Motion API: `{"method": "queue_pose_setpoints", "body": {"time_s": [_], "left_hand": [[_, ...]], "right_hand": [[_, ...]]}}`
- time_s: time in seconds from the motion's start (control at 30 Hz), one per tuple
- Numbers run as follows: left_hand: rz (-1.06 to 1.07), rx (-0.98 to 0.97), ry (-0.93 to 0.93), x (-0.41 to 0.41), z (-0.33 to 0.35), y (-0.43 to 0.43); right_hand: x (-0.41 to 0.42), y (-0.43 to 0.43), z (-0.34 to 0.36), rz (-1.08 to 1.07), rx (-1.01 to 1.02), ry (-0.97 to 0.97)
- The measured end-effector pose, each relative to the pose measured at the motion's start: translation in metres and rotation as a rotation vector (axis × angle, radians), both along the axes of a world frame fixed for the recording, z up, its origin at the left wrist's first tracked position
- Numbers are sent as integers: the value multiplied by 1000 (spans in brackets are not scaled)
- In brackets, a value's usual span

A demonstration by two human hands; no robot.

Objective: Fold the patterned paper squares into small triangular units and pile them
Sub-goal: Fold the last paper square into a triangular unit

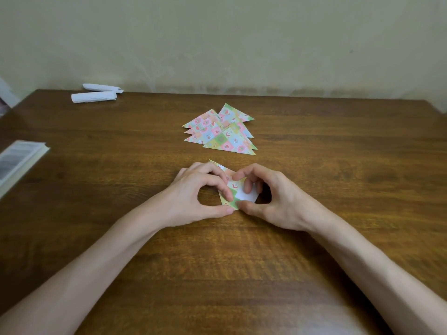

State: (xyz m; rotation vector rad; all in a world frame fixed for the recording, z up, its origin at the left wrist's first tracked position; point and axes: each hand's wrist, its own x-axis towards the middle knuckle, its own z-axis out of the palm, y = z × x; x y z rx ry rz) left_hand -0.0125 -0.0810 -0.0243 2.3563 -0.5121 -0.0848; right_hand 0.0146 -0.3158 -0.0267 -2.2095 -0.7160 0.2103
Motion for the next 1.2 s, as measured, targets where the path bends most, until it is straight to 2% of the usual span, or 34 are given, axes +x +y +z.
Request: {"method": "queue_pose_setpoints", "body": {"time_s": [0.3,0.67,0.93,1.1,1.2], "left_hand": [[43,-8,-46,-1,-4,-4],[39,-2,-15,0,-2,-4],[36,6,-24,-1,-1,-4],[-16,3,-3,0,1,1],[-17,8,1,0,2,1]], "right_hand": [[2,-2,3,44,13,41],[8,-10,13,114,54,167],[8,-7,12,80,38,173],[3,3,6,4,-37,56],[2,3,5,-3,-78,60]]}}
